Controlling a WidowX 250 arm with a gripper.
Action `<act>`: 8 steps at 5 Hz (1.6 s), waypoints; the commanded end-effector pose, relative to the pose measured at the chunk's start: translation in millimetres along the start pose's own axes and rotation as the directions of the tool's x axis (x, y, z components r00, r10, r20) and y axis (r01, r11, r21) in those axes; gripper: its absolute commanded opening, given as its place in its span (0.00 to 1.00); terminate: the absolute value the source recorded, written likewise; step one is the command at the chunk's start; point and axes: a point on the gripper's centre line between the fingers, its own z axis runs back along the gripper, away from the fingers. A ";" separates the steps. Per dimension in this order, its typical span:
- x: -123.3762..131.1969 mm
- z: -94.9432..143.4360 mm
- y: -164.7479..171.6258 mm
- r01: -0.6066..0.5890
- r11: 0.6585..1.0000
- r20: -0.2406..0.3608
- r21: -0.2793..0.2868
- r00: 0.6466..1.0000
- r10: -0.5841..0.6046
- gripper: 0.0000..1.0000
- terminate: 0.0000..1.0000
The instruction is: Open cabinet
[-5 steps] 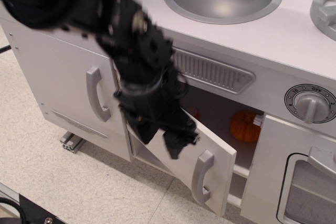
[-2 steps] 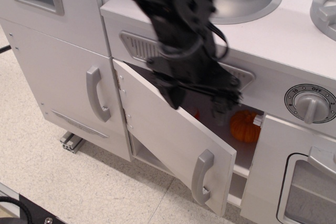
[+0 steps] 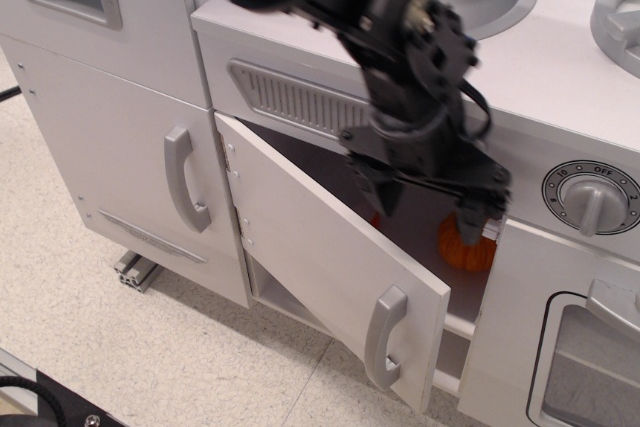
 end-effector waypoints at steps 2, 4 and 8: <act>-13.0 -26.4 13.9 0.058 0.998 -0.011 0.030 0.998 -0.057 1.00 0.00; -41.3 -11.6 43.6 -0.040 0.992 -0.070 0.120 0.996 0.049 1.00 0.00; -61.4 1.2 130.2 -0.163 0.942 -0.095 0.293 0.976 0.198 1.00 0.00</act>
